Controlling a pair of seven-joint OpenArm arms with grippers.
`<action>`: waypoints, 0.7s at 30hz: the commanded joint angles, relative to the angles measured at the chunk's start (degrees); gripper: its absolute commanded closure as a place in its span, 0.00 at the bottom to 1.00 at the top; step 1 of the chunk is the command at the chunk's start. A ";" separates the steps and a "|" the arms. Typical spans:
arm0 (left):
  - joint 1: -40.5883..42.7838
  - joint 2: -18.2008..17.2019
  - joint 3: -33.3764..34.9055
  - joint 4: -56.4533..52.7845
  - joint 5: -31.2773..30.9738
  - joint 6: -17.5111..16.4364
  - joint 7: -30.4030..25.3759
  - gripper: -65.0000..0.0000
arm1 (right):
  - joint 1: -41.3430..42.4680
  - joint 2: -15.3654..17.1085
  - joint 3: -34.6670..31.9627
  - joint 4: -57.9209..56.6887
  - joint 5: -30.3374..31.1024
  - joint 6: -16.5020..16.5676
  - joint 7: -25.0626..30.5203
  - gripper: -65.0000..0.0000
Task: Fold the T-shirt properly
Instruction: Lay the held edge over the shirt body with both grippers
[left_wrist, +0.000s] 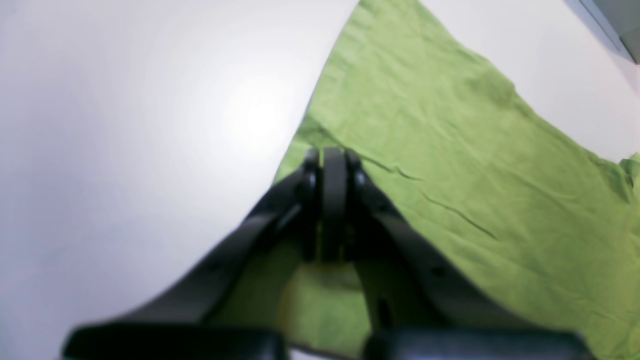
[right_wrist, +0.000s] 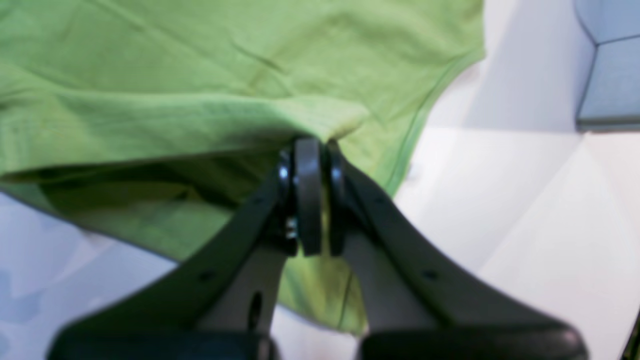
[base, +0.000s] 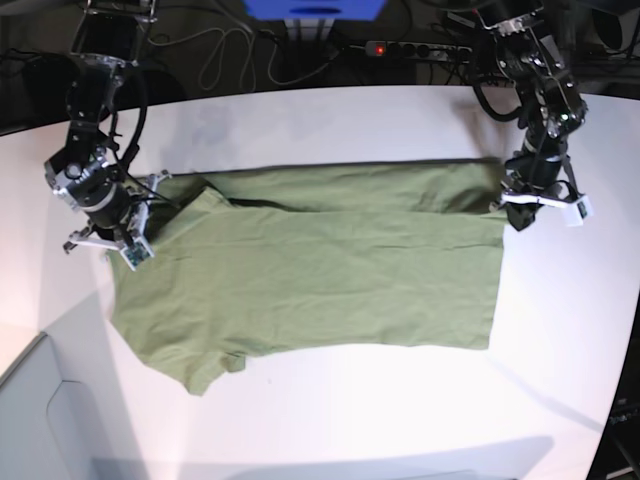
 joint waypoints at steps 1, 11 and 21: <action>-0.52 -0.51 -0.36 0.88 -0.63 -0.16 -1.33 1.00 | 0.88 0.96 0.31 0.93 0.42 1.02 1.14 1.00; -1.67 -0.51 -0.36 0.88 -0.63 -0.16 -1.33 1.00 | 3.87 1.05 0.22 0.49 0.42 1.02 1.14 1.00; -3.25 -0.51 -0.27 -0.70 -0.63 -0.16 -1.42 1.00 | 8.09 0.26 -0.13 -4.44 0.51 1.02 1.14 1.00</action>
